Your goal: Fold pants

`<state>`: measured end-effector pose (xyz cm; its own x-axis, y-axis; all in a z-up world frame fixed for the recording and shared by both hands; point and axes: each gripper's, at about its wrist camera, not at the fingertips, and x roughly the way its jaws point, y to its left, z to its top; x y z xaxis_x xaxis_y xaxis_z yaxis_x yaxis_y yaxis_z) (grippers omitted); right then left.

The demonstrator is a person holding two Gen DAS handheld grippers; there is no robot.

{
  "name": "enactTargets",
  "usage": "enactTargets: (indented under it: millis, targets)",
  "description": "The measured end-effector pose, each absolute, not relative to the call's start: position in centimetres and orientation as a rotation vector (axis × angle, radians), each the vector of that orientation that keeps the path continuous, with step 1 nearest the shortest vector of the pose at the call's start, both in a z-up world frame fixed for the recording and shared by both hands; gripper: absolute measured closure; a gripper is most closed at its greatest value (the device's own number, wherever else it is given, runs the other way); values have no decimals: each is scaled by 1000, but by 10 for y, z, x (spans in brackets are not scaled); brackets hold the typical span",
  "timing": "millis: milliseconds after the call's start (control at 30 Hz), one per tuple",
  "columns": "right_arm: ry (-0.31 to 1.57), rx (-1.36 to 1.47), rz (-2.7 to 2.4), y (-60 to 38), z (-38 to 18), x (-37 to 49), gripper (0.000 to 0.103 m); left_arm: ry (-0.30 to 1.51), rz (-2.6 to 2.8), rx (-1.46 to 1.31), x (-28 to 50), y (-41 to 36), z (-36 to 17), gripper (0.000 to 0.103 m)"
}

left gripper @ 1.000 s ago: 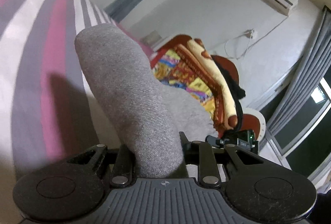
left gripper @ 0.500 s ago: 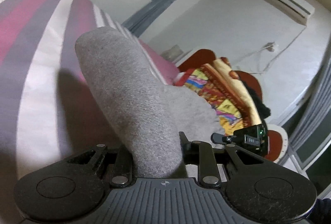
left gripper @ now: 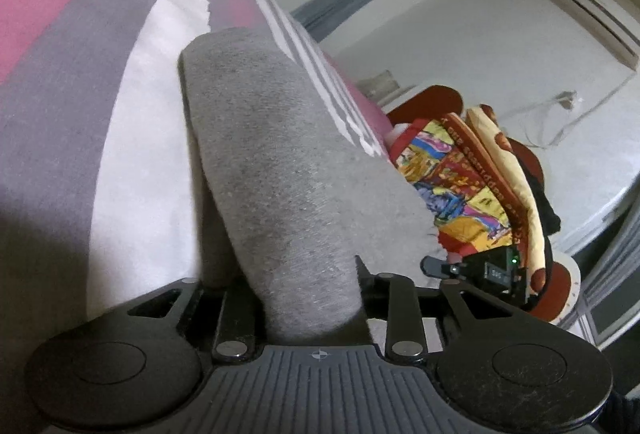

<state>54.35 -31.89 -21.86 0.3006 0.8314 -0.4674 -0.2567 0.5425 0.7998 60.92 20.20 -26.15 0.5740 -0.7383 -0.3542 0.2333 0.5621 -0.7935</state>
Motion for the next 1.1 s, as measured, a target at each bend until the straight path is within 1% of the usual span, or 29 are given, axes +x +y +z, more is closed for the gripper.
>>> enactTargets:
  millis: [33,67,100,133,167,333,467,533,567,600,633,700,733,767,833,900,933,967,1000,1033,1067,1100]
  targets:
    - [1034,671,782,-318,-214,543,44,760,-632,-792,607,205,-260,64]
    - [1041,668,767,-319,-207,540,35,762,-645,-808,602,207,-259,56]
    - [1045,675,764,-321,-202,536,27,763,-666,-809,595,208,-257,54]
    - [1053,683,772,-322,-199,533,16,775,-684,-801,588,209,-257,54]
    - [1067,685,784,-324,-197,529,12,786,-695,-793,582,209,-257,54]
    - [1116,699,808,-329,-202,507,12,795,-700,-834,556,215,-266,54]
    - [1097,852,790,-341,-214,508,10,811,-696,-842,557,208,-271,55]
    - [1092,880,797,-343,-216,509,11,814,-727,-870,557,209,-271,58]
    - [1086,893,802,-345,-215,509,12,802,-743,-892,557,211,-271,63]
    - [1076,913,810,-347,-214,507,12,784,-761,-920,555,214,-271,63]
    - [1071,920,814,-349,-213,505,14,786,-754,-915,553,213,-271,63]
    - [1088,906,786,-354,-221,505,22,831,-699,-894,553,212,-280,66]
    - [1100,912,757,-355,-226,505,31,829,-685,-895,551,211,-281,66]
    - [1102,911,733,-356,-230,503,34,824,-670,-887,550,209,-279,65]
    - [1098,904,712,-356,-227,501,34,810,-636,-890,546,208,-276,65]
    - [1109,877,684,-351,-224,498,34,803,-591,-852,539,204,-269,57]
    - [1115,856,670,-345,-219,495,32,803,-563,-834,537,202,-264,54]
    - [1119,822,652,-339,-213,490,28,804,-540,-809,533,199,-257,43]
    - [1116,771,630,-331,-204,484,25,797,-515,-777,527,196,-249,28]
    - [1109,707,612,-325,-194,478,19,783,-485,-746,522,191,-240,22]
    - [1098,638,598,-319,-183,470,16,760,-434,-679,514,187,-227,18]
    - [1091,572,605,-312,-172,462,16,733,-408,-628,505,180,-216,18]
